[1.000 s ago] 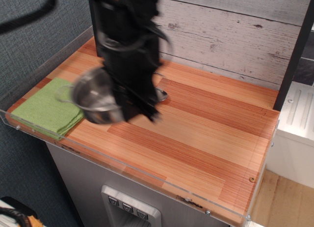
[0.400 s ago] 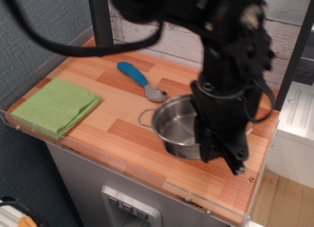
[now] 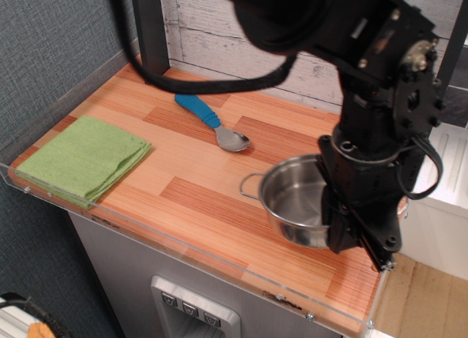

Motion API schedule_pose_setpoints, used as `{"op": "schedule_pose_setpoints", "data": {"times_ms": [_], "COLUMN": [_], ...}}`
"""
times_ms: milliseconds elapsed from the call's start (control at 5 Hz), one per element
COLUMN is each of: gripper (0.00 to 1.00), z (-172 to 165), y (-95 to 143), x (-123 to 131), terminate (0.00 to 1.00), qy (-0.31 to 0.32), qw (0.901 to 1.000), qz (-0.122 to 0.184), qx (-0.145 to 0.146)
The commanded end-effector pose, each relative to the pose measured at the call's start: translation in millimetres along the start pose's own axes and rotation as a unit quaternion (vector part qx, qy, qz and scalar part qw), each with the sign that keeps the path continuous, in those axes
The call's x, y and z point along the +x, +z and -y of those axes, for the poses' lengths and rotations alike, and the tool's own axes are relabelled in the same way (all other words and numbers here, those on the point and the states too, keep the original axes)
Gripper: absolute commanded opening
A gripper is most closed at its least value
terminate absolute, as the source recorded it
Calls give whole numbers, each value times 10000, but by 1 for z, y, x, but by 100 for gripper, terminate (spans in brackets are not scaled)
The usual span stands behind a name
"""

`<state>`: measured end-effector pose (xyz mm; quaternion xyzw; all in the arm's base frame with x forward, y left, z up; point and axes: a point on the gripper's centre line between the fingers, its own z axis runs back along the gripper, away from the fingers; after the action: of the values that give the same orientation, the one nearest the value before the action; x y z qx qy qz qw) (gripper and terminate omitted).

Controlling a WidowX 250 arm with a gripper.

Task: PICK UP THE VESSELAND KEEP ANOTHER SIDE OF THE TABLE

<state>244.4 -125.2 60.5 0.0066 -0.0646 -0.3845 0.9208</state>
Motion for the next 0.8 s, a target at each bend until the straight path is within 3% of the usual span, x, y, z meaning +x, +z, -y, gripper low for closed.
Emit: {"op": "schedule_pose_setpoints", "data": {"times_ms": [0,200,400,600], "gripper": [0,0,100,100], "z": [0,-2,-6,-7], "y": [-6,-16,-20,-21], "x": [5,9,10,12], "terminate": [0,0,0,0], "qy": [-59,-94,-55,-184], "qw": [9997,9994,9991,9991], "qz": [155,87,86,-76], "qx": [-160,-330,-414,-382]}}
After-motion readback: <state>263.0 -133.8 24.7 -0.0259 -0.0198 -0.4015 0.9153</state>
